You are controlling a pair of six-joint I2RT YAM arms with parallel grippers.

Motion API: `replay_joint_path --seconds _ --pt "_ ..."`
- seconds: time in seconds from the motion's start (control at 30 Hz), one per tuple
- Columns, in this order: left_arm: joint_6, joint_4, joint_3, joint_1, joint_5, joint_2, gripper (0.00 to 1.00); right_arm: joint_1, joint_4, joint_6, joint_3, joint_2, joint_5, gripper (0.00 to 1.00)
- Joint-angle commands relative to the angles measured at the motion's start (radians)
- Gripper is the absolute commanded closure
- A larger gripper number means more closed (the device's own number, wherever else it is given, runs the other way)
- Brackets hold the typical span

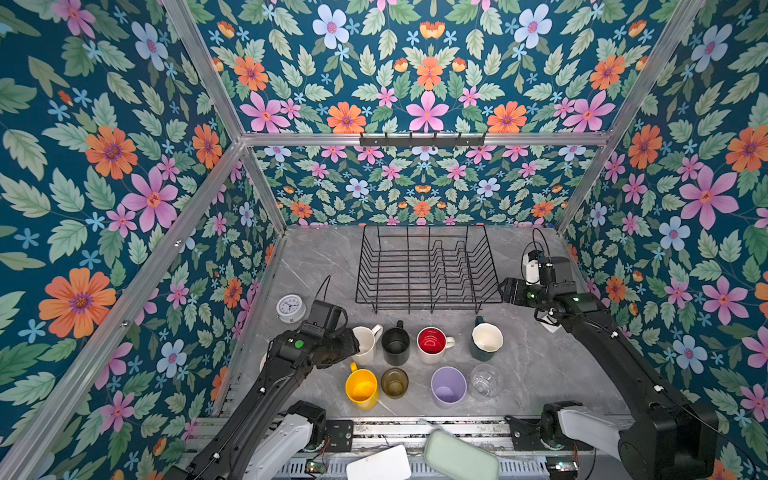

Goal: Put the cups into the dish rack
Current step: 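Lower the left gripper onto the white mug's rim and grasp it, then lift the white mug with the left gripper toward the right gripper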

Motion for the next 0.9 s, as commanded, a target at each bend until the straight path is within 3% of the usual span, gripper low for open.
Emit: replay_joint_path --seconds 0.0,0.33,0.87 --pt "-0.034 0.056 -0.016 -0.017 -0.022 0.012 0.36 0.001 0.003 0.0 -0.003 -0.006 -0.011 0.13" --pt "-0.047 0.095 -0.042 -0.031 -0.057 0.053 0.42 0.001 0.006 -0.023 -0.017 -0.029 -0.034 0.03" --pt "-0.059 0.136 -0.08 -0.038 -0.061 0.083 0.57 0.001 -0.002 -0.026 -0.033 -0.073 0.003 0.01"
